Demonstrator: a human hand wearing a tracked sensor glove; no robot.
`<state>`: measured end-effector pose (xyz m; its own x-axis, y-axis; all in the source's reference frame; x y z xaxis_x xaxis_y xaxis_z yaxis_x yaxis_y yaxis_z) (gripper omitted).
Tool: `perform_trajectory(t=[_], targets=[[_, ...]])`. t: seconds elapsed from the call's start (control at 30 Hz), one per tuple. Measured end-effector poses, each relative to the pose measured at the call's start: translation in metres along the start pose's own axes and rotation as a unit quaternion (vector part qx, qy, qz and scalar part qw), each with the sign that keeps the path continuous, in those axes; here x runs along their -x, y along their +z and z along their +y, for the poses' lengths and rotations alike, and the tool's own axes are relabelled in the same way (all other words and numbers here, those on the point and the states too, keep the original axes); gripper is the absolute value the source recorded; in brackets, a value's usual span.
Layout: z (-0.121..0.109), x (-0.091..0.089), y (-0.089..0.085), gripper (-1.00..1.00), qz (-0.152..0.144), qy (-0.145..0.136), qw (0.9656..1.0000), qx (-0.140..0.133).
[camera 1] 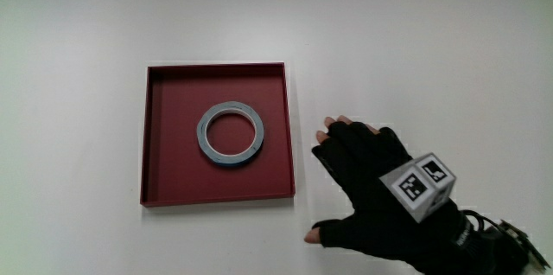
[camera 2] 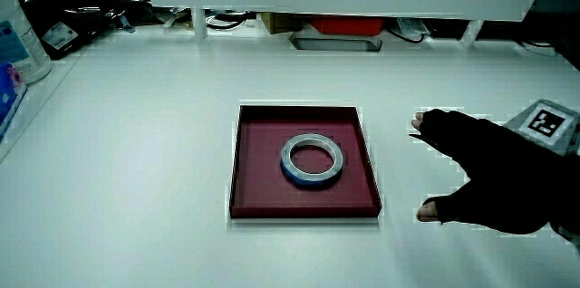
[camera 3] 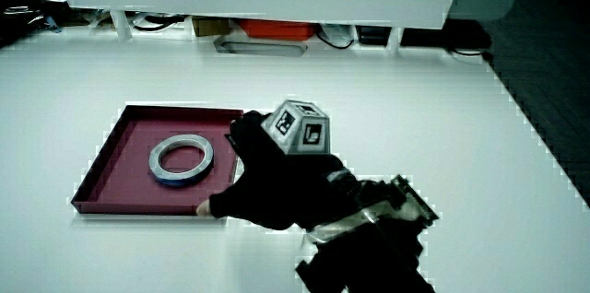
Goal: Pick blue tape
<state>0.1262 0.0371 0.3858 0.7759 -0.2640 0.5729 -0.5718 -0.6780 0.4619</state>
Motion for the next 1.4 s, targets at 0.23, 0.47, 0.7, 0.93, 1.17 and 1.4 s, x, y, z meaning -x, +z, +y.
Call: perform_trajectory(t=[0.23,0.47,0.7,0.93,1.17,1.4], targets=[[0.036,0.009,-0.010,0.00,-0.005,0.014,0.9999,0.004],[0.069,0.014,-0.020,0.00,0.008,0.022,0.9997,0.003],[0.099,0.013,-0.037,0.00,0.020,0.028,0.9994,0.004],[0.123,0.005,-0.059,0.00,0.020,0.019,0.9996,0.003],[0.136,0.010,-0.067,0.00,0.010,0.017,0.9998,-0.005],[0.143,0.016,-0.084,0.00,-0.004,0.023,0.9997,0.004]])
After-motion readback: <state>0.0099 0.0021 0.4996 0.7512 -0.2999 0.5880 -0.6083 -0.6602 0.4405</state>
